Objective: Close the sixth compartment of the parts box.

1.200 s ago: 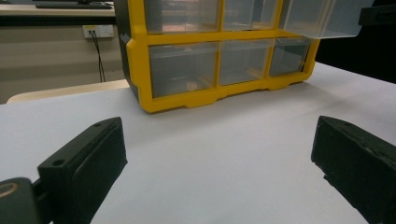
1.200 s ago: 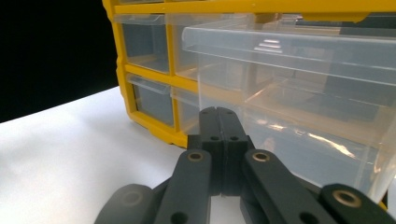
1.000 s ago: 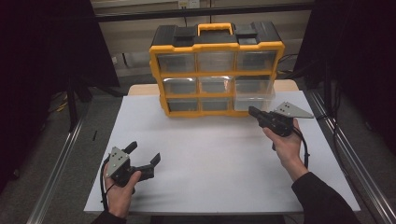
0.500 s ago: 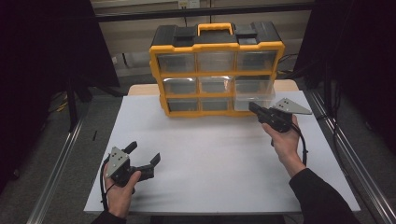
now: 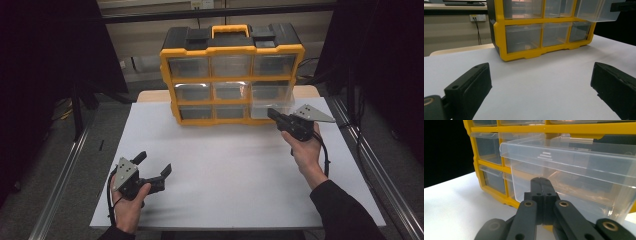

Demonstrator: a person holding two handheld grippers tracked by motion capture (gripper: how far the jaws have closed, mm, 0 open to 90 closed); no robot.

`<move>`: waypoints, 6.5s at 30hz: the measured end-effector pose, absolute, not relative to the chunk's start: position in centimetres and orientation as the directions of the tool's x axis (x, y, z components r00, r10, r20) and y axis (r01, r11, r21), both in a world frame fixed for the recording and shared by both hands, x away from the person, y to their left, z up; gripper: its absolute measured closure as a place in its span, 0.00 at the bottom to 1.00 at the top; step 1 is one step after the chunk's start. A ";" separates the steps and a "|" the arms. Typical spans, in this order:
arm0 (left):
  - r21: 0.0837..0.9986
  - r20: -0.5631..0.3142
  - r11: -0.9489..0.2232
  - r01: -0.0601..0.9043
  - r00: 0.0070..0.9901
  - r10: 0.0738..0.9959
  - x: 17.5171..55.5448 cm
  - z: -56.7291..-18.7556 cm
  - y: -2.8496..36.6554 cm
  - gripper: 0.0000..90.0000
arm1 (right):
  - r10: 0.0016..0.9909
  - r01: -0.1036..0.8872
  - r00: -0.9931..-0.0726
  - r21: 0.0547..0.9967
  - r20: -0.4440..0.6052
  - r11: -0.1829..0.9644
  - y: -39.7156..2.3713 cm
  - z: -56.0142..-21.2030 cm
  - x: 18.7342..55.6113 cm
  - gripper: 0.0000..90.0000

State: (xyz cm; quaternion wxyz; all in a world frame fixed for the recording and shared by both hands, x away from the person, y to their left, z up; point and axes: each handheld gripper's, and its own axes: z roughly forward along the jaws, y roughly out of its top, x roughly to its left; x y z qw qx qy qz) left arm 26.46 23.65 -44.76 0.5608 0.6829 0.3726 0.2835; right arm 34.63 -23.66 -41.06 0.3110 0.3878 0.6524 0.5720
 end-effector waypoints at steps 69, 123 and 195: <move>0.978 -0.042 -0.079 0.191 0.559 0.828 26.6 -44.8 23.8 0.04 | 0.871 0.135 -0.490 0.990 0.039 0.032 -23.4 -40.7 35.5 1.00; 0.979 -0.057 -0.062 0.196 0.549 0.834 26.6 -44.9 23.8 0.04 | 0.876 0.132 -0.481 0.991 0.045 0.022 -23.5 -40.9 36.5 1.00; 0.978 -0.050 -0.072 0.198 0.551 0.833 26.7 -44.9 23.9 0.04 | 0.889 0.134 -0.454 0.991 0.055 0.007 -23.7 -41.0 38.3 1.00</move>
